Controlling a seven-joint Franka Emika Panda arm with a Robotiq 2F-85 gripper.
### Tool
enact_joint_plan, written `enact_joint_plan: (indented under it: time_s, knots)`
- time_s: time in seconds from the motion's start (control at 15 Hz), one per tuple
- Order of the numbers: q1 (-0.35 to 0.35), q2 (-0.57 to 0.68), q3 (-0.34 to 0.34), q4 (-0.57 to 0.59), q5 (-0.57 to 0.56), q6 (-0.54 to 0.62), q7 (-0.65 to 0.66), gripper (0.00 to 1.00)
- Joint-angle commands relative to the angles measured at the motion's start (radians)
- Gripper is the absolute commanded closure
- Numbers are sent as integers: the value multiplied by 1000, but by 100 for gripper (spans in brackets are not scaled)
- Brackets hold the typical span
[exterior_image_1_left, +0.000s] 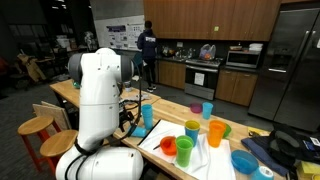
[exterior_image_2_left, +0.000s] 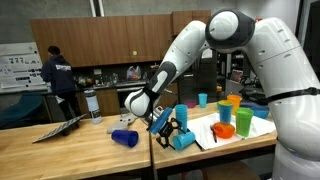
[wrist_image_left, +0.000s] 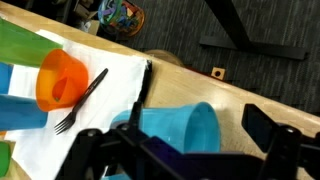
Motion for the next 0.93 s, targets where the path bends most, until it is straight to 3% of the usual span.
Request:
enact_joint_plan:
  time_s: [0.0, 0.87]
  knots:
    - [24, -7, -20, 9, -34, -31, 8, 0]
    - [63, 22, -34, 51, -183, -131, 79, 0]
